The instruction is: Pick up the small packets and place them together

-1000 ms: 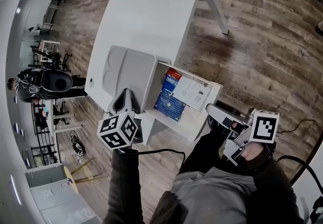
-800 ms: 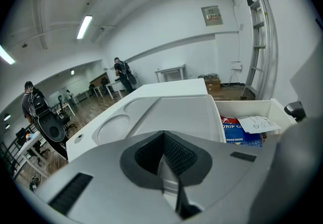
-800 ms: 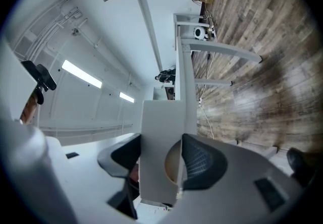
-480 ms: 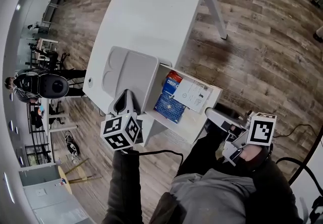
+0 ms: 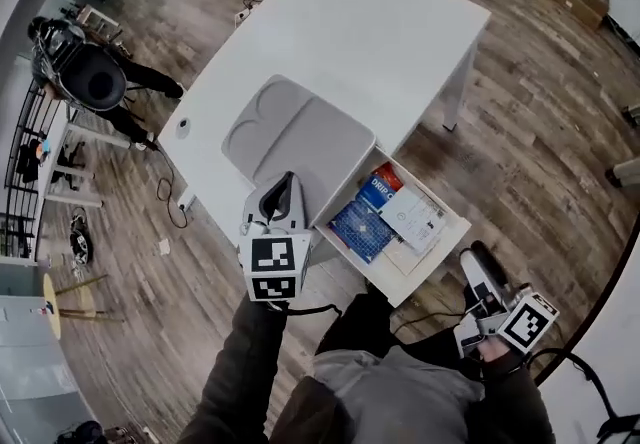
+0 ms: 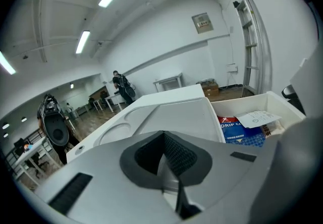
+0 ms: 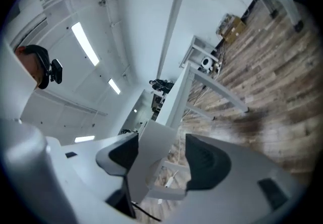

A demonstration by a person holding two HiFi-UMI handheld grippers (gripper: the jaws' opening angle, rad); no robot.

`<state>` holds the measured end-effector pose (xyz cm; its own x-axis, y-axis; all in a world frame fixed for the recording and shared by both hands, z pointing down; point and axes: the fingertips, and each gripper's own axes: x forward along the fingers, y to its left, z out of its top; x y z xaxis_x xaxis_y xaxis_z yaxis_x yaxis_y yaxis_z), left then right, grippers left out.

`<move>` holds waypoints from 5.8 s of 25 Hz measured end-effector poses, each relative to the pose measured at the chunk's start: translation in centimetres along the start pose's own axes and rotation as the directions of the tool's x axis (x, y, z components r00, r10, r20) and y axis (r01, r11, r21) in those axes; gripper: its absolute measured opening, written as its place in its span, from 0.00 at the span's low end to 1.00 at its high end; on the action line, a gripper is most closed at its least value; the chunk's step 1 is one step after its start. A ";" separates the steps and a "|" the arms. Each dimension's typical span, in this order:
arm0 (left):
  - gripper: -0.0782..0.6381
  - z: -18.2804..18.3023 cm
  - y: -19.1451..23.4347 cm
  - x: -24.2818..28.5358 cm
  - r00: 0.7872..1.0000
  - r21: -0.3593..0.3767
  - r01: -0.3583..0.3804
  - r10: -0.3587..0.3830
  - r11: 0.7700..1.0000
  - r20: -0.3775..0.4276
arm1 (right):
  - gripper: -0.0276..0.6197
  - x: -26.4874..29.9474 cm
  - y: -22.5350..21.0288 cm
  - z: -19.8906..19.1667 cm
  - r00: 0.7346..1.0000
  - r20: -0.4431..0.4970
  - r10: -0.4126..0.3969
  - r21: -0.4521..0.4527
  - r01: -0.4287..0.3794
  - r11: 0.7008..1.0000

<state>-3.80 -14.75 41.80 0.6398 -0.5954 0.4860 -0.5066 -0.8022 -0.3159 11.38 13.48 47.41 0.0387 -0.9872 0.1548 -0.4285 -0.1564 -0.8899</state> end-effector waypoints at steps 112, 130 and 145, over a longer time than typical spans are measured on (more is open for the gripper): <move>0.11 -0.7 -1.1 -18.0 0.923 -0.645 -0.347 0.371 0.681 -0.105 | 0.07 12.7 23.1 -6.9 0.434 -0.891 -0.134 -0.366 -0.860 -0.356; 0.11 -9.2 1.3 -23.4 0.851 -0.714 -0.495 0.444 0.496 -0.281 | 0.07 25.6 19.7 -12.1 0.463 -0.840 -0.283 -0.379 -0.874 -0.303; 0.11 -6.4 1.1 -21.6 0.883 -0.695 -0.441 0.413 0.568 -0.222 | 0.24 24.1 24.6 -6.8 0.509 -0.860 -0.048 -0.499 -0.856 -0.136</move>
<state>-21.89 -2.47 36.16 0.2270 -0.8476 0.4797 -0.9715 -0.1624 0.1727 -4.35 -13.99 32.22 -0.7358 -0.4672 0.4903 -0.4250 0.8822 0.2028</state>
